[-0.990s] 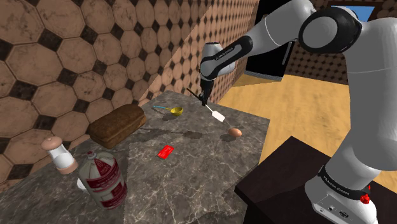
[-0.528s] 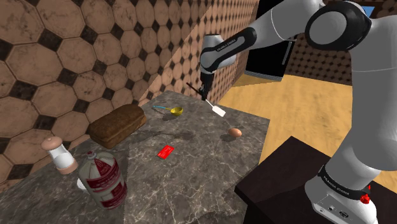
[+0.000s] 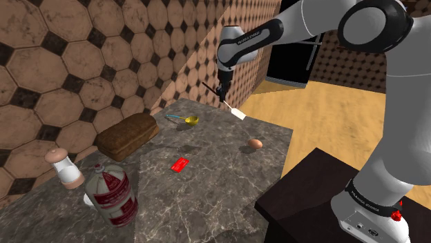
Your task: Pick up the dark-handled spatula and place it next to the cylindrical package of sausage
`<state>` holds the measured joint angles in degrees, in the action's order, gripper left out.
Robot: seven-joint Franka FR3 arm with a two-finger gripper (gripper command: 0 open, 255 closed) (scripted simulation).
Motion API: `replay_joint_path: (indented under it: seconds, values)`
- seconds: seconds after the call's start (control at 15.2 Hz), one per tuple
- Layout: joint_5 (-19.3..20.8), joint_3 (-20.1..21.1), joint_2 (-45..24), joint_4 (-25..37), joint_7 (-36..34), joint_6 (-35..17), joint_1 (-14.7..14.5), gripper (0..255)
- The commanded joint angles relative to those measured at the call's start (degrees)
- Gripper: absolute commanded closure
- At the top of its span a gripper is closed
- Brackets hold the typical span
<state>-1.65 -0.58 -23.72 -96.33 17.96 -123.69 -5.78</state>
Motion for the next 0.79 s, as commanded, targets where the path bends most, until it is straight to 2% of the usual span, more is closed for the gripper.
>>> replay_joint_path:
  seconds: [0.0, 0.73]
  values:
    - [0.03, 0.00, 0.80, 0.39, -0.08, 1.21, -0.04, 255]
    - [0.15, -0.04, 3.30, 5.33, -0.26, 8.64, -0.04, 255]
